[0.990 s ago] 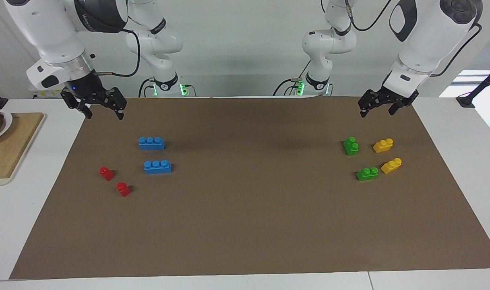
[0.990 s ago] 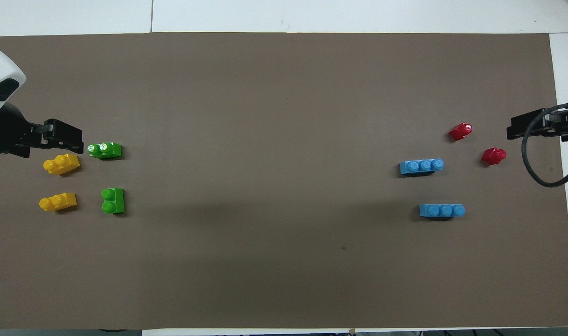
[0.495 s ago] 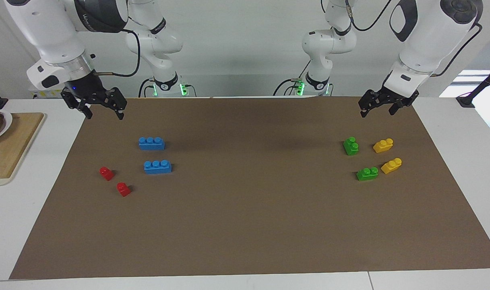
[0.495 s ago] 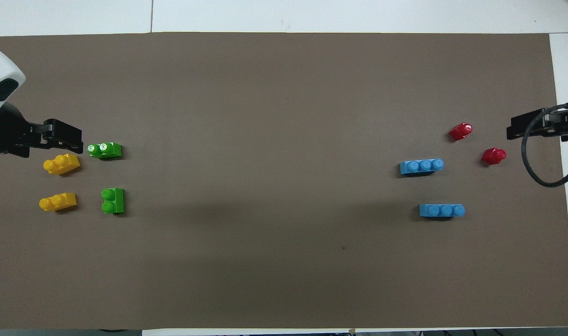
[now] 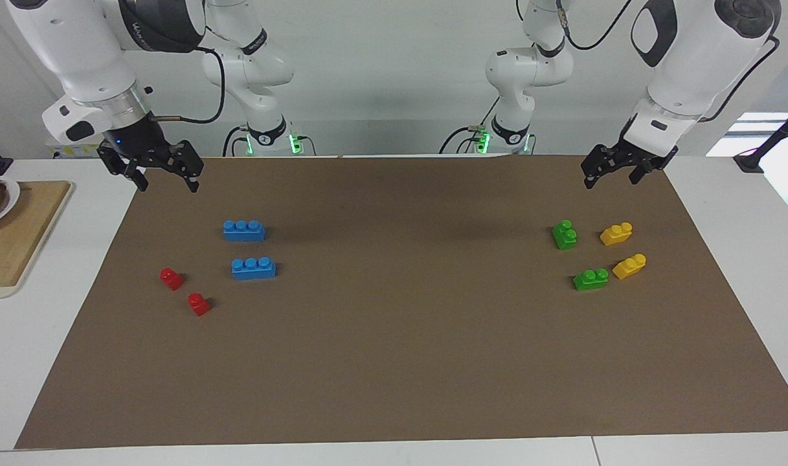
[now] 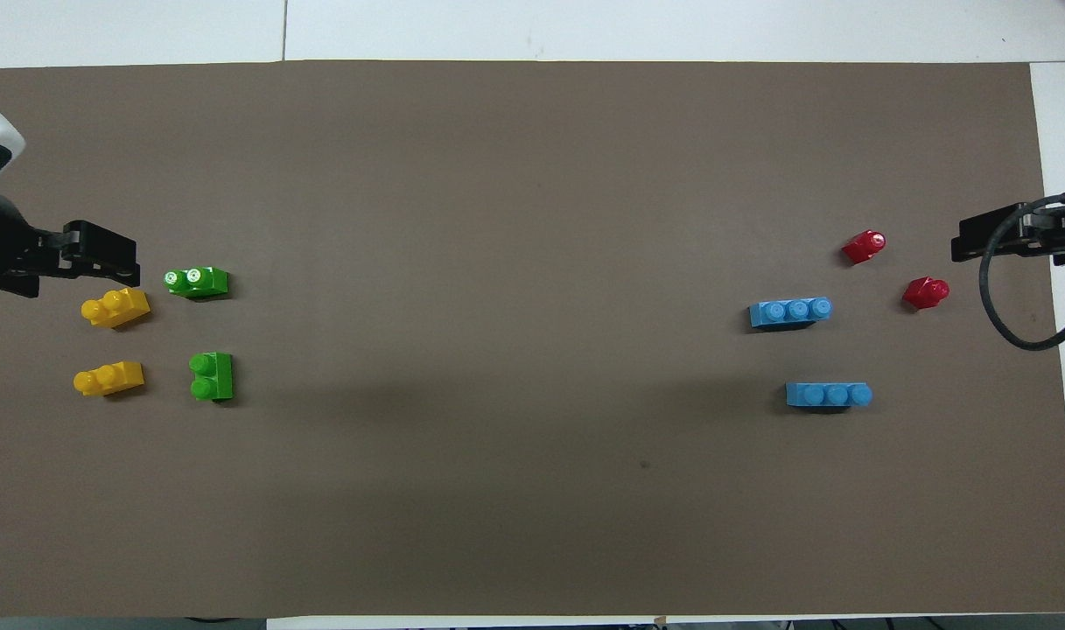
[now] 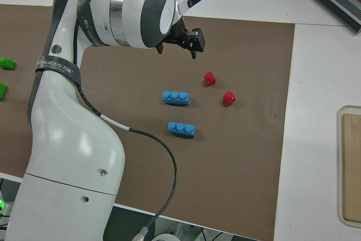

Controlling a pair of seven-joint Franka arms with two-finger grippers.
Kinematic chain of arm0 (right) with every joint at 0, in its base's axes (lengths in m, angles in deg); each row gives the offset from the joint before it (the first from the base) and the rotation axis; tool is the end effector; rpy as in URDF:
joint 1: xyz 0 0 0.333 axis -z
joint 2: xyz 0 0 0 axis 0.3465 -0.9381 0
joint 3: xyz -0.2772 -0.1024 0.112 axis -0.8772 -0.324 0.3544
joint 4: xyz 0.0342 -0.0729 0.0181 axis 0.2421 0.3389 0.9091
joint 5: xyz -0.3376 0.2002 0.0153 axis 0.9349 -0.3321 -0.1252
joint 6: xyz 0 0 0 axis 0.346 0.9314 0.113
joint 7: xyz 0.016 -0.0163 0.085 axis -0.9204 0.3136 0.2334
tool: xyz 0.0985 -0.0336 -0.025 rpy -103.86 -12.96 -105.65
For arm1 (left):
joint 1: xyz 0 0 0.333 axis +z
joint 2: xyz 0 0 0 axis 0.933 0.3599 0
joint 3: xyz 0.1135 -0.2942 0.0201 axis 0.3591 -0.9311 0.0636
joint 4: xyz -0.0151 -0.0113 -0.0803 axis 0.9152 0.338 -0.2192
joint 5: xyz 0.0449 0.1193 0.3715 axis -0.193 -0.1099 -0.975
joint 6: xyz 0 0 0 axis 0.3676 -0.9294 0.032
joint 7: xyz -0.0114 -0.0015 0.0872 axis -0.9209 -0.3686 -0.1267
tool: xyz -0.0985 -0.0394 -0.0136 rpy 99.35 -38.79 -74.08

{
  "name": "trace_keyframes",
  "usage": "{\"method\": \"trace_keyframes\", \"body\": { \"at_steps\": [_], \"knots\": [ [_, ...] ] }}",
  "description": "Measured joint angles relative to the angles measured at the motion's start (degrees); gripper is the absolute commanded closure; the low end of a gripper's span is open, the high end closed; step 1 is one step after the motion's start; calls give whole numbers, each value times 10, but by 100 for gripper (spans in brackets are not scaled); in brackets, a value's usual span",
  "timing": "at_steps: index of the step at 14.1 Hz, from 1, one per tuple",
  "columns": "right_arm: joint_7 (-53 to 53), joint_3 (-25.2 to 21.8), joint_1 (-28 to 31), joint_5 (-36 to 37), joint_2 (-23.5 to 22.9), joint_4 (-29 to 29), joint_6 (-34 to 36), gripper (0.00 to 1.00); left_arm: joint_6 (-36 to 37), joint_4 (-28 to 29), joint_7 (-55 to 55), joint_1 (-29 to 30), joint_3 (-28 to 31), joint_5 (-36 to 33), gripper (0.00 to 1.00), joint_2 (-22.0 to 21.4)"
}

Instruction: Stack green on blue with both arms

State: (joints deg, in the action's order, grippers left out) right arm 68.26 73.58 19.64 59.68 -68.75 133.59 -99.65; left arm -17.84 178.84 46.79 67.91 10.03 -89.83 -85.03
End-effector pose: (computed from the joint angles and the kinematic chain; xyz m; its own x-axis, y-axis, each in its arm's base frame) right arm 0.5563 -0.0217 0.6115 0.9974 -0.0696 0.0177 -0.0696 -0.9976 -0.0040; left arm 0.5554 -0.0338 0.6044 0.9969 0.0396 -0.0677 0.0385 -0.9991 -0.0182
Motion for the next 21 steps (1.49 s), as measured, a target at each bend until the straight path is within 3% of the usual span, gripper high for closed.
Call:
{"method": "trace_keyframes", "body": {
  "at_steps": [2,8,12,16,21],
  "knots": [
    [0,-1,0,0,0,0,0,0,-15,21,10,5,9,0,0,-9],
    [0,-2,0,0,0,0,-7,0,-107,172,41,15,8,0,0,-72],
    [-16,-3,1,0,0,3,-13,0,-177,250,44,15,7,0,0,-83],
    [-148,-5,3,0,0,9,-13,0,-264,349,45,14,6,0,0,-80],
    [-419,-6,20,-43,0,29,-13,0,-317,403,45,15,8,0,0,-80]
  ]
}}
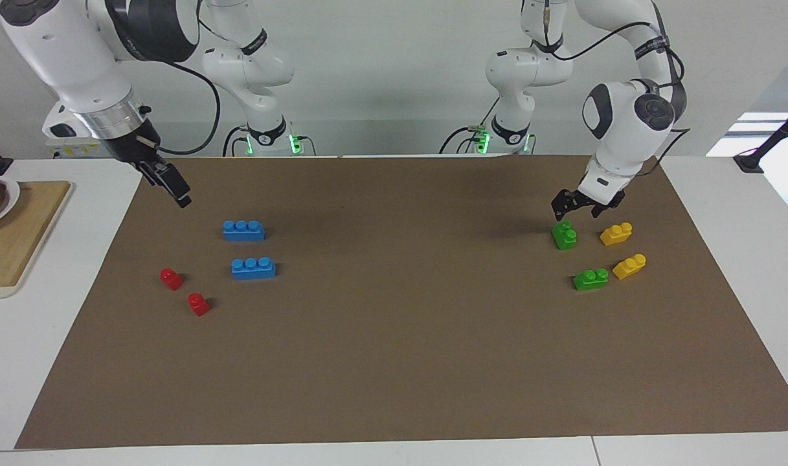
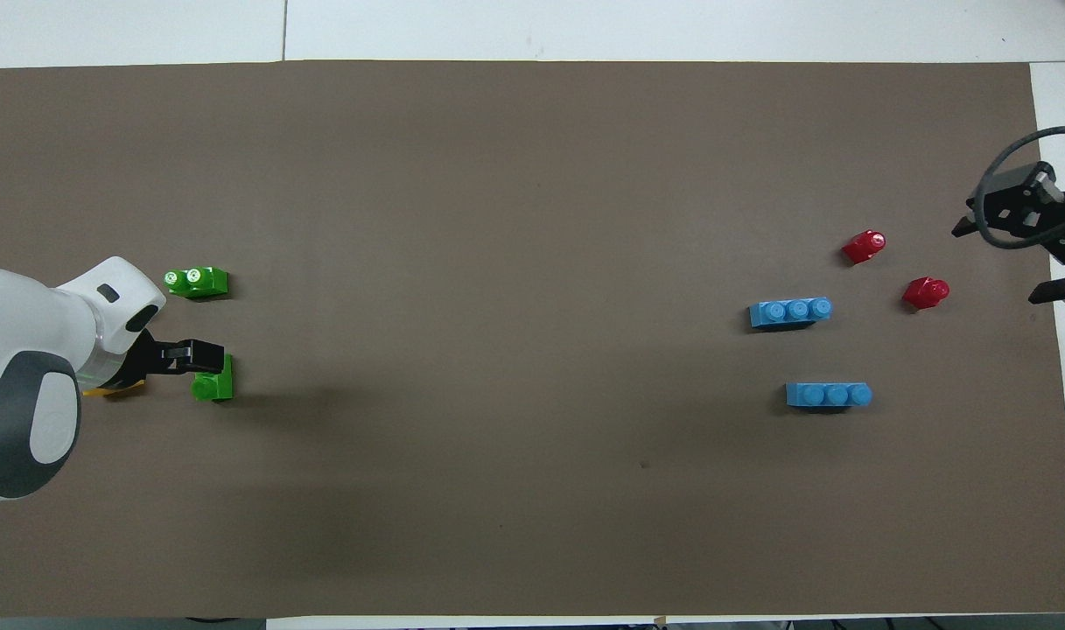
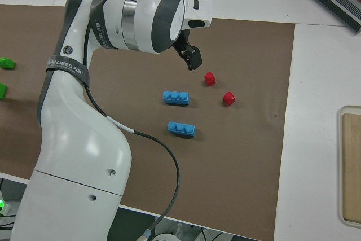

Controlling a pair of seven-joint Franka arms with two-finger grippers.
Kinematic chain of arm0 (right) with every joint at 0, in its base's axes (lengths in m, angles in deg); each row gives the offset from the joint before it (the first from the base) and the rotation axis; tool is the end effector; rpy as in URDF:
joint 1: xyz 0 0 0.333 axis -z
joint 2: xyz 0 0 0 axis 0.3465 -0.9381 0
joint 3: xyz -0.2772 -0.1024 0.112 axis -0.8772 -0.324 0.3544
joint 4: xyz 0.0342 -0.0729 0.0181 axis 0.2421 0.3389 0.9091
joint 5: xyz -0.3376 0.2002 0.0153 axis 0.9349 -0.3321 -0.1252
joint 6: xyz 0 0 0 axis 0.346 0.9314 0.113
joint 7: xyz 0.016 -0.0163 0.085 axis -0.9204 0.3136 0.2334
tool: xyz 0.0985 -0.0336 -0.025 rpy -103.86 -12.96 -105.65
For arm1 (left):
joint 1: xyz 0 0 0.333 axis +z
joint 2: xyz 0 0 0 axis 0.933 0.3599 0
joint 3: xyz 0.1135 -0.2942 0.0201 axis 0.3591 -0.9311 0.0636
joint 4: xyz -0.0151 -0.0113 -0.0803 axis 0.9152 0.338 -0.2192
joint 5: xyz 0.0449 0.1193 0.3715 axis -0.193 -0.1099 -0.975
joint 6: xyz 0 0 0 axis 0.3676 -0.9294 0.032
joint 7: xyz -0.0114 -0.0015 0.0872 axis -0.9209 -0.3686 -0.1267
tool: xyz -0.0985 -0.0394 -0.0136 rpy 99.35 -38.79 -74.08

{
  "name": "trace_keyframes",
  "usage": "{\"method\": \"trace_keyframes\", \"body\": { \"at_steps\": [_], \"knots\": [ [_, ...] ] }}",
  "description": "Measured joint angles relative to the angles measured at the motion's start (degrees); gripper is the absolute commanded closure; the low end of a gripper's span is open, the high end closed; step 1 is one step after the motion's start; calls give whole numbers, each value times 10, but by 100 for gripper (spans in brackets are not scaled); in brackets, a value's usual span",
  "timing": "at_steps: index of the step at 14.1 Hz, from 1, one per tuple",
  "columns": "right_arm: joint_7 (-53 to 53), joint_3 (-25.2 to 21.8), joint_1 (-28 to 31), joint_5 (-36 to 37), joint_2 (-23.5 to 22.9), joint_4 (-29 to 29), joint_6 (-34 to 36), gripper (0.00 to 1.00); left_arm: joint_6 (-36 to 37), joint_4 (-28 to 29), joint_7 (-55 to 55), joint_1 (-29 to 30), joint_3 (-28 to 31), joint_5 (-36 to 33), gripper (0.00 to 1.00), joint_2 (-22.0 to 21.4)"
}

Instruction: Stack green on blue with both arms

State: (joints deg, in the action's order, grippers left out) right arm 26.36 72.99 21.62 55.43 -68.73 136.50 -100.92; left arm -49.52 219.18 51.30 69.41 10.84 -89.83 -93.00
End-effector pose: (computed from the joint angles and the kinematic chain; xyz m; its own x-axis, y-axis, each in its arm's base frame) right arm 0.5552 -0.0393 0.5897 0.6582 -0.7504 -0.0612 -0.7528 -0.6564 -0.0486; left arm 0.4881 -0.0110 0.3950 0.9967 -0.0047 -0.0810 -0.0061 -0.9999 -0.0159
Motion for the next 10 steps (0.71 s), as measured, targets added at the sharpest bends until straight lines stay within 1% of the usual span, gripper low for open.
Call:
{"method": "trace_keyframes", "body": {
  "at_steps": [2,4,7,10],
  "knots": [
    [-113,0,11,-31,0,8,-1,0,-14,17,0,0,1,0,0,2],
    [-195,0,17,-62,-3,15,-8,0,-34,31,0,0,1,0,0,5],
    [-257,0,22,-106,-24,26,-26,0,-54,48,0,0,1,0,0,9],
    [-279,-1,30,-150,-75,30,-61,0,-78,59,-2,0,1,0,0,25]
  ]
}}
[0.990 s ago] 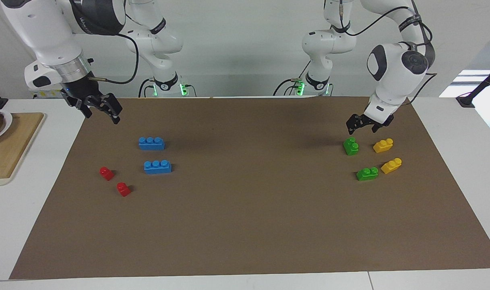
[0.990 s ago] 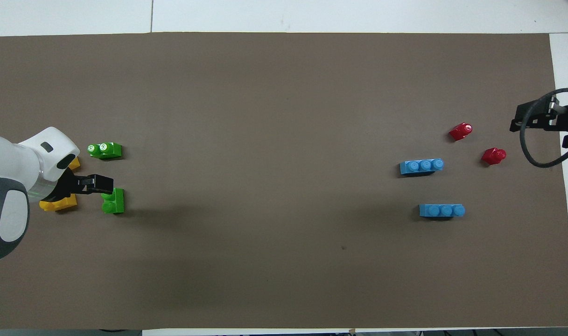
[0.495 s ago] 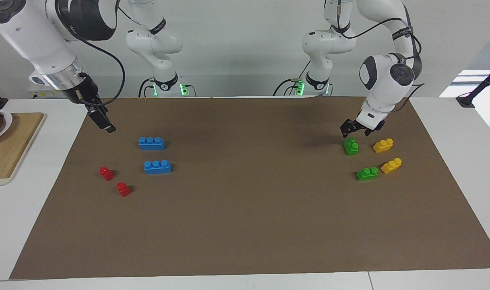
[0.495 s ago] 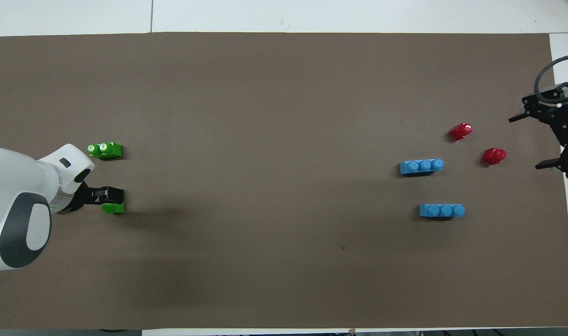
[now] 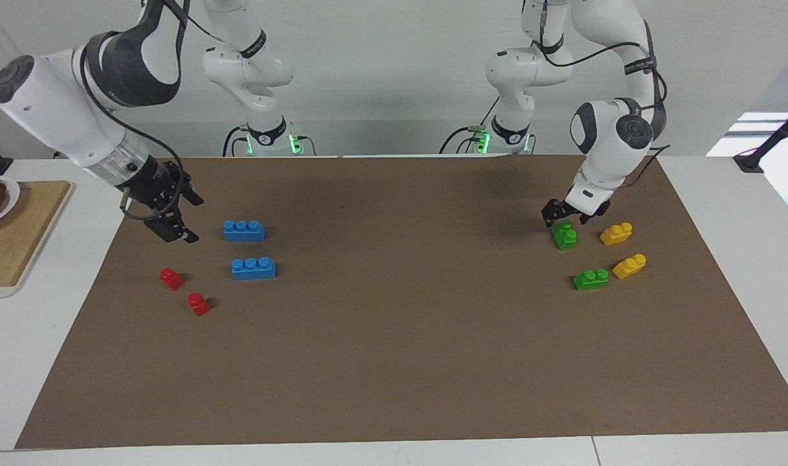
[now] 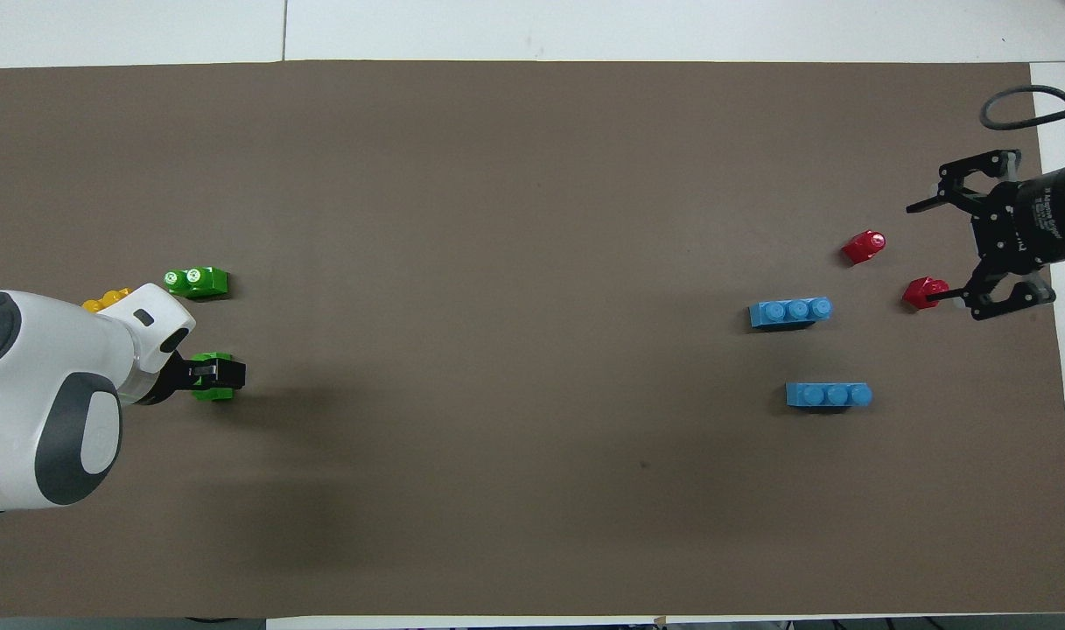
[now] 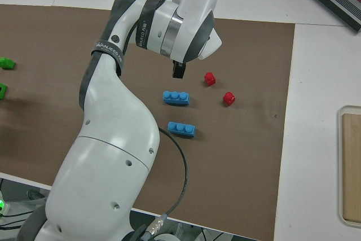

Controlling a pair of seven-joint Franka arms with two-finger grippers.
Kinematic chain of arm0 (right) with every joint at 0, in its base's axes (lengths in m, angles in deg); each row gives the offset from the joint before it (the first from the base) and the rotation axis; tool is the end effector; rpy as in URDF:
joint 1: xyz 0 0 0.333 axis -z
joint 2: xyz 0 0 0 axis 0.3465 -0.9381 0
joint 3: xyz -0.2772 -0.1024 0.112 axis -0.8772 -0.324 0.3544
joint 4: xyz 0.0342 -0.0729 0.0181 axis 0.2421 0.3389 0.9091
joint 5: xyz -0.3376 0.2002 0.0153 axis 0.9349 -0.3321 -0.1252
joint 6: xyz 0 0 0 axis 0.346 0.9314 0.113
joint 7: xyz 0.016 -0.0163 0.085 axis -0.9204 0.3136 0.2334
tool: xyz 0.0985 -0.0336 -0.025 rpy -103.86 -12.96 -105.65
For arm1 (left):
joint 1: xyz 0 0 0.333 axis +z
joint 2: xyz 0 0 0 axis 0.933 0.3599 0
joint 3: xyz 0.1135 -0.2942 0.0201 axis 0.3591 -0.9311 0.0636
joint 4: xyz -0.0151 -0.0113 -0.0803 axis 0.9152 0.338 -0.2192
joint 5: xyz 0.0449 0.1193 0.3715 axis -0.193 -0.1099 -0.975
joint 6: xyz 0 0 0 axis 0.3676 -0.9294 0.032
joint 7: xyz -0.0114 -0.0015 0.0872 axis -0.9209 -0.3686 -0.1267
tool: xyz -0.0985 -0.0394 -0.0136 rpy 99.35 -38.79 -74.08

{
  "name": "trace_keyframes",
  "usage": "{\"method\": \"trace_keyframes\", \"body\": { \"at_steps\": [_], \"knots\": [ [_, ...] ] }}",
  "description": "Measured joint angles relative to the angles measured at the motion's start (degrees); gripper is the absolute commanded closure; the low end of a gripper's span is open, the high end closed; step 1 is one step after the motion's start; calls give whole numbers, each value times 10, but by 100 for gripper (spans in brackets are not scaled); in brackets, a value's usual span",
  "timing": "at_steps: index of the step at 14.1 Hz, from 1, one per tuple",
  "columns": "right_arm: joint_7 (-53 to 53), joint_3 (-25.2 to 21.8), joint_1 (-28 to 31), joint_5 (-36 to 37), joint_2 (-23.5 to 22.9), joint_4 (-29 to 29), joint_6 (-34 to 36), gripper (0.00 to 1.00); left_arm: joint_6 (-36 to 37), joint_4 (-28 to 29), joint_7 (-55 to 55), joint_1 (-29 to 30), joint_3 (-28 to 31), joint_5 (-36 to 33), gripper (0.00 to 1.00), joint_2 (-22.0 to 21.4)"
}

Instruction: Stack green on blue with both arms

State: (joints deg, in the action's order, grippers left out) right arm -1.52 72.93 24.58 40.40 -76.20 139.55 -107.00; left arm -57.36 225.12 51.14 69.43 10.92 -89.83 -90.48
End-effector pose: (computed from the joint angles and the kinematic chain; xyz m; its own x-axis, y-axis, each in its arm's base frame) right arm 0.5905 -0.0499 0.5028 0.1029 -0.9390 -0.3283 -0.9943 -0.1065 -0.0071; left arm 0.4754 -0.0099 0.3400 0.9958 -0.0018 -0.0918 -0.0031 -0.9999 -0.0137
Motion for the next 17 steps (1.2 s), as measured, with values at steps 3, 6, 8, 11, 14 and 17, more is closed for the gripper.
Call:
{"method": "trace_keyframes", "body": {
  "at_steps": [3,6,8,11,14,17],
  "knots": [
    [0,1,-2,-10,-44,11,-43,0,-11,1,-2,0,0,0,0,14],
    [0,3,-2,-29,-63,40,-79,0,-24,1,-3,3,0,0,5,22],
    [0,6,-5,-29,-65,62,-91,0,-39,1,-3,10,1,0,9,27],
    [14,7,-13,-29,-65,93,-106,0,-47,1,-3,14,1,0,14,32],
    [28,7,-13,-29,-64,124,-144,0,-49,1,-3,14,1,0,49,33],
    [31,7,-15,-30,-57,149,-163,0,-49,1,-3,14,1,0,100,33]
  ]
}}
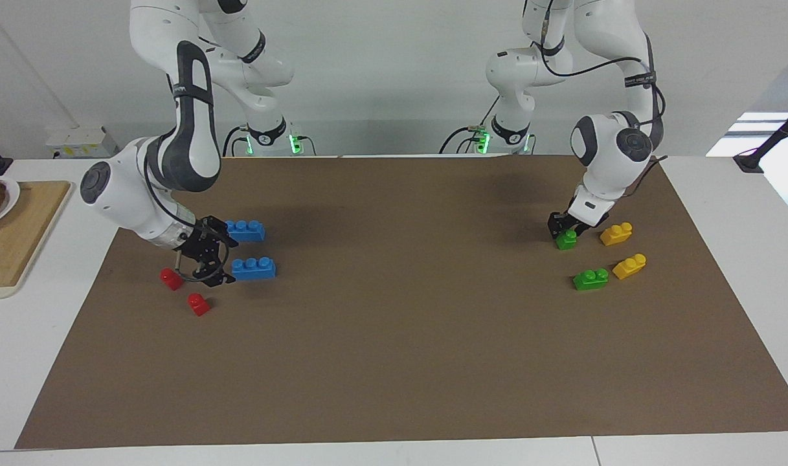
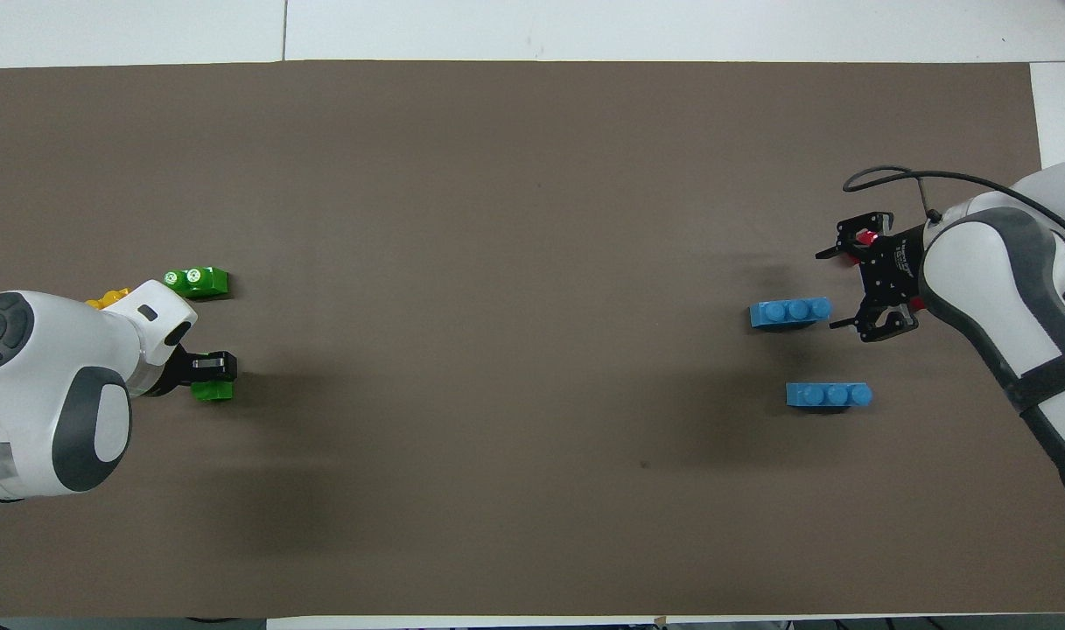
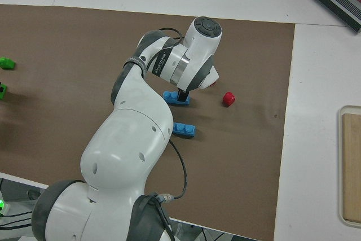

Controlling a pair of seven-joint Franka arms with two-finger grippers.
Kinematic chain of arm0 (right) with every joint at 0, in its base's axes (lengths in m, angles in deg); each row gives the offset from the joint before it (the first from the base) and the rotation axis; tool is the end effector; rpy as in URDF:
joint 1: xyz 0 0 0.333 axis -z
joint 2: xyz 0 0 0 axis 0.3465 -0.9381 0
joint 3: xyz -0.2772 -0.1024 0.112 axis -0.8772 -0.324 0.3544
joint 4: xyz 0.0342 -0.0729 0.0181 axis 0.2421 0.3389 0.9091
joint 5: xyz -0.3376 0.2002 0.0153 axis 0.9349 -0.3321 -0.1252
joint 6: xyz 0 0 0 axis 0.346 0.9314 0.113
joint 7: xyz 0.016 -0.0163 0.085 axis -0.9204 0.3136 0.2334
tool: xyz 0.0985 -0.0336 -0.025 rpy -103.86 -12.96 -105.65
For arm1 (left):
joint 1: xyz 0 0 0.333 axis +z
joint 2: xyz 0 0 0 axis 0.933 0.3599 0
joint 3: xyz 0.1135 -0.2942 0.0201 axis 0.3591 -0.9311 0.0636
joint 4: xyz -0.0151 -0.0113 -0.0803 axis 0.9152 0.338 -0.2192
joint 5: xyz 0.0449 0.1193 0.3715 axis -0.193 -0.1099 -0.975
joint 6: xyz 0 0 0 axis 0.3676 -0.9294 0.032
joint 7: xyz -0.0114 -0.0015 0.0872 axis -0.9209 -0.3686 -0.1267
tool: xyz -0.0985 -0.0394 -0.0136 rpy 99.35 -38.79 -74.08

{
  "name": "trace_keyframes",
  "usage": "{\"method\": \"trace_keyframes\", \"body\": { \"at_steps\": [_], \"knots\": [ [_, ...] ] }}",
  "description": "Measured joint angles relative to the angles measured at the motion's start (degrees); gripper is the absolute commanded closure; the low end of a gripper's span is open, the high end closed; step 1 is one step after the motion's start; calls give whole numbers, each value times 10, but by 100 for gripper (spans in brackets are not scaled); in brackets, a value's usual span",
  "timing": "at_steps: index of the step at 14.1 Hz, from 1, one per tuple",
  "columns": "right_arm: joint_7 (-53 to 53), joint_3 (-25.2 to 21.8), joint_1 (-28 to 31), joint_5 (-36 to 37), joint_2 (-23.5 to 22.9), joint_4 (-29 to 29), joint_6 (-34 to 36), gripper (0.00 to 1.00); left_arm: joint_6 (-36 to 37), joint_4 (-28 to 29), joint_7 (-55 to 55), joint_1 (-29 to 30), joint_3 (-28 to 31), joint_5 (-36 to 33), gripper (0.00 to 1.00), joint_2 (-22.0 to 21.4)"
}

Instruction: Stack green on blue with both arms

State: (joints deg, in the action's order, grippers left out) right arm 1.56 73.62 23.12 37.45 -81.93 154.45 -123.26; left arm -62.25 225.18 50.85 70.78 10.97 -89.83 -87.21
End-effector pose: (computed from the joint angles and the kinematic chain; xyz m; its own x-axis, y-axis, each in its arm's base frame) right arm 0.5793 -0.0356 0.3456 0.0538 -0.9368 -0.3457 -0.9944 -0.0817 0.0665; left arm 0.4847 0.0016 0.3189 0.9976 0.0265 -0.0646 0.0258 -0.9996 -0.0111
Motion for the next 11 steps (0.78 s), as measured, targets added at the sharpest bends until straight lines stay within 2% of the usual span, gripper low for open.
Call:
{"method": "trace_keyframes", "body": {
  "at_steps": [5,9,11],
  "knots": [
    [3,0,-1,-10,9,31,-10,0,14,-14,0,-1,-2,0,100,0],
    [20,-1,0,-10,9,55,-36,0,142,-128,0,-1,-5,0,100,0],
    [23,-1,0,-13,9,66,-57,0,180,-170,-15,-1,-6,5,100,0]
  ]
}}
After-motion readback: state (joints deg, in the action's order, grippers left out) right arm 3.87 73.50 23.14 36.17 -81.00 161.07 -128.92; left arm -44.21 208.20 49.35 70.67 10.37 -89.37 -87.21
